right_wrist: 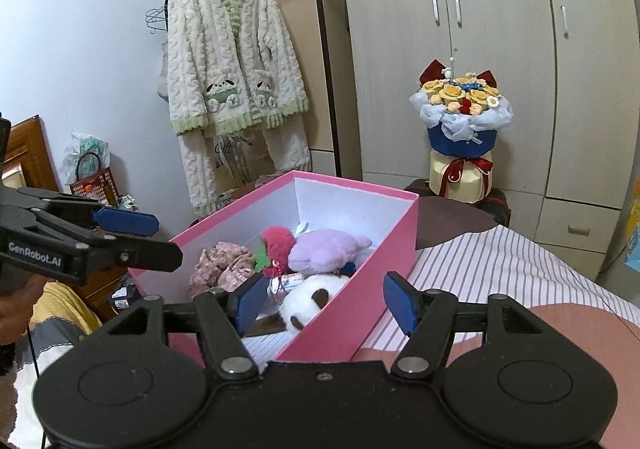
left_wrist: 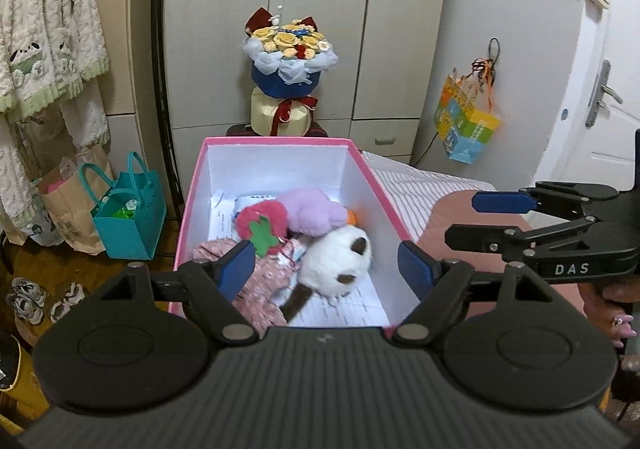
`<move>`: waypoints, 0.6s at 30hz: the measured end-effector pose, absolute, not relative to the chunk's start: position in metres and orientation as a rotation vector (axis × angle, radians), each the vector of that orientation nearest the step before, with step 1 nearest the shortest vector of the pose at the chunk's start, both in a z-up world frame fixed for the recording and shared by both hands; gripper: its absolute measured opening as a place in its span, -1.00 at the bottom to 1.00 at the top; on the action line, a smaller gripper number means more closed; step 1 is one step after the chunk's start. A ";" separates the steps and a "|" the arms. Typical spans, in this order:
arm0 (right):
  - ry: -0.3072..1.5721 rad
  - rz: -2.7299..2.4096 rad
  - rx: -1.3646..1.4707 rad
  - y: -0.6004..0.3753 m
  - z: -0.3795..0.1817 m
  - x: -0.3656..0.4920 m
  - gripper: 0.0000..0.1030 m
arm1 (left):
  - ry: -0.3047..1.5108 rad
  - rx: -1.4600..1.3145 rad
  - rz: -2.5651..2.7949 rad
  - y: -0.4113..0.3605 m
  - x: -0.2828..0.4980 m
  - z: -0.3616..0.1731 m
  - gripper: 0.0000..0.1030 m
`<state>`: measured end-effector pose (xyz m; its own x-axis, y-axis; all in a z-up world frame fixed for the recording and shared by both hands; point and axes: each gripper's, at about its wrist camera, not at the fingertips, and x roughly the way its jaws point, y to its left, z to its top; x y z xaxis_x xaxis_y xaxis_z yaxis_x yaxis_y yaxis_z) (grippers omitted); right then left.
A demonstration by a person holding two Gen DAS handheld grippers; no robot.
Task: Organize soft objects
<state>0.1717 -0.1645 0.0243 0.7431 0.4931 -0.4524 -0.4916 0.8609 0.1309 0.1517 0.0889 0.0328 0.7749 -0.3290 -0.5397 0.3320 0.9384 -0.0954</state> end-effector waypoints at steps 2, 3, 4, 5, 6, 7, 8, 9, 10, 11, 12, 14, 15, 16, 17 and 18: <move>0.484 0.537 -0.001 -0.166 0.026 0.163 0.41 | 0.576 0.008 -0.360 0.085 0.145 0.034 0.65; 0.478 0.534 -0.001 -0.167 0.027 0.159 0.47 | 0.571 0.011 -0.361 0.083 0.142 0.034 0.71; 0.471 0.527 0.001 -0.169 0.028 0.154 0.54 | 0.567 0.014 -0.362 0.080 0.140 0.034 0.80; 0.467 0.517 0.004 -0.171 0.029 0.150 0.57 | 0.565 0.015 -0.359 0.077 0.138 0.035 0.84; 0.467 0.503 0.010 -0.175 0.029 0.147 0.62 | 0.563 0.017 -0.355 0.074 0.136 0.035 0.94; 0.469 0.484 0.019 -0.178 0.029 0.144 0.64 | 0.563 0.020 -0.346 0.072 0.133 0.035 1.00; 0.473 0.467 0.026 -0.182 0.029 0.142 0.65 | 0.566 0.026 -0.327 0.068 0.131 0.036 1.00; 0.480 0.449 0.031 -0.186 0.030 0.139 0.70 | 0.570 0.034 -0.304 0.065 0.129 0.038 1.00; 0.486 0.434 0.034 -0.190 0.031 0.137 0.79 | 0.578 0.044 -0.273 0.061 0.127 0.039 1.00; 0.497 0.414 0.031 -0.192 0.032 0.135 0.83 | 0.589 0.059 -0.242 0.057 0.124 0.042 1.00; 0.507 0.393 0.027 -0.194 0.033 0.132 0.87 | 0.594 0.074 -0.221 0.055 0.123 0.044 1.00; 0.538 0.332 0.012 -0.196 0.038 0.128 0.94 | 0.588 0.094 -0.204 0.050 0.117 0.050 1.00; 0.555 0.294 0.005 -0.197 0.040 0.126 0.96 | 0.588 0.097 -0.203 0.049 0.113 0.053 1.00; 0.565 0.242 0.001 -0.197 0.042 0.122 0.96 | 0.589 0.093 -0.208 0.049 0.109 0.056 1.00; 0.564 0.206 -0.004 -0.197 0.045 0.117 0.96 | 0.583 0.087 -0.212 0.048 0.104 0.058 1.00; 0.552 0.173 -0.016 -0.197 0.048 0.109 0.97 | 0.576 0.085 -0.218 0.048 0.099 0.060 1.00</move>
<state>0.1091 -0.1966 0.0476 0.8375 0.1594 -0.5227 -0.1678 0.9853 0.0316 0.0992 0.0479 0.0599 0.8164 -0.1804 -0.5486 0.2276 0.9736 0.0185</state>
